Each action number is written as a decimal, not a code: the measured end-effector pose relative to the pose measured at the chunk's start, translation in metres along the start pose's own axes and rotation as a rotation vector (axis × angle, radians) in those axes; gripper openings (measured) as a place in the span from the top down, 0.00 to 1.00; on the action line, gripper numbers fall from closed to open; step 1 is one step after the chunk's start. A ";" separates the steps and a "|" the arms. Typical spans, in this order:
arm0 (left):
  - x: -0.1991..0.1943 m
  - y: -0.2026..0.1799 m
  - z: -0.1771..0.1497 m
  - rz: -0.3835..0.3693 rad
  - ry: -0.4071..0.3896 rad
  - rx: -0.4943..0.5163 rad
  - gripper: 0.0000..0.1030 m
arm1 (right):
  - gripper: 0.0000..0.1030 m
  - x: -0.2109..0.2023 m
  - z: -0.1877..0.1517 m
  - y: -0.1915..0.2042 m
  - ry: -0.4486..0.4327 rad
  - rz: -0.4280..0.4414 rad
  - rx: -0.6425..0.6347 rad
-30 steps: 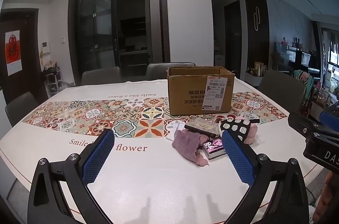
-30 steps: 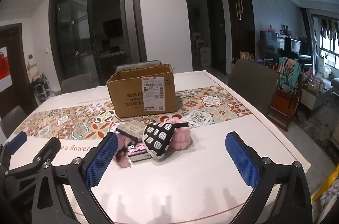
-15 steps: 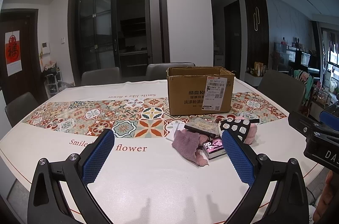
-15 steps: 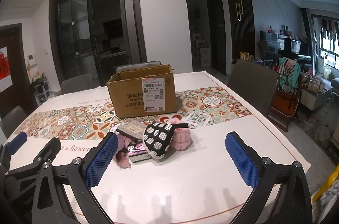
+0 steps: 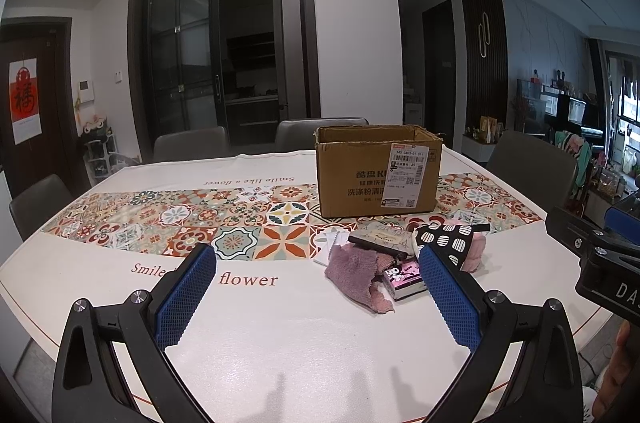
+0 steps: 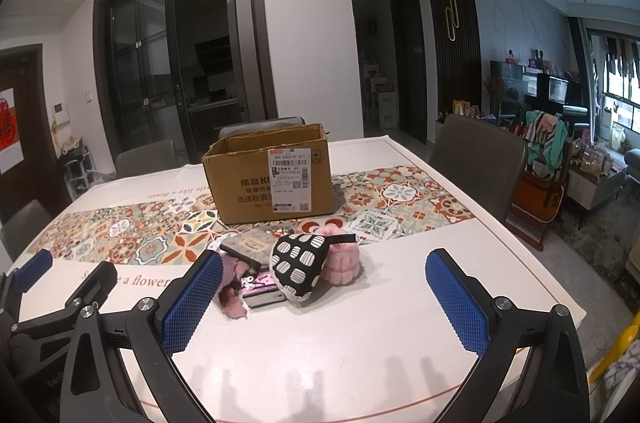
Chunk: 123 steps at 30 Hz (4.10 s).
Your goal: Organize soft objects
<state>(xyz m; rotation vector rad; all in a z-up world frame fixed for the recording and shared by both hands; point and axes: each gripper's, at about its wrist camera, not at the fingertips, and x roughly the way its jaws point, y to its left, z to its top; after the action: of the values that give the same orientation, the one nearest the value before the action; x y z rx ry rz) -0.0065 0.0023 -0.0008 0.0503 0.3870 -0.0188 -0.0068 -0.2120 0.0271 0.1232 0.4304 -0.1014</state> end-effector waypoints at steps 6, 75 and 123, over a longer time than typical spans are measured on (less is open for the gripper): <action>0.000 0.000 0.000 0.002 0.000 0.000 0.00 | 0.00 0.000 0.000 0.000 0.000 0.000 0.001; 0.115 -0.002 -0.011 -0.085 0.158 0.026 0.03 | 0.11 0.115 -0.006 0.017 0.161 0.089 -0.011; 0.223 -0.020 -0.049 -0.226 0.450 -0.037 0.69 | 0.59 0.207 -0.042 0.016 0.427 0.200 0.060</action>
<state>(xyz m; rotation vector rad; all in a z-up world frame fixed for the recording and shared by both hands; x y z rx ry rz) 0.1808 -0.0170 -0.1317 -0.0276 0.8413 -0.2262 0.1654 -0.2047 -0.0965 0.2478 0.8382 0.1124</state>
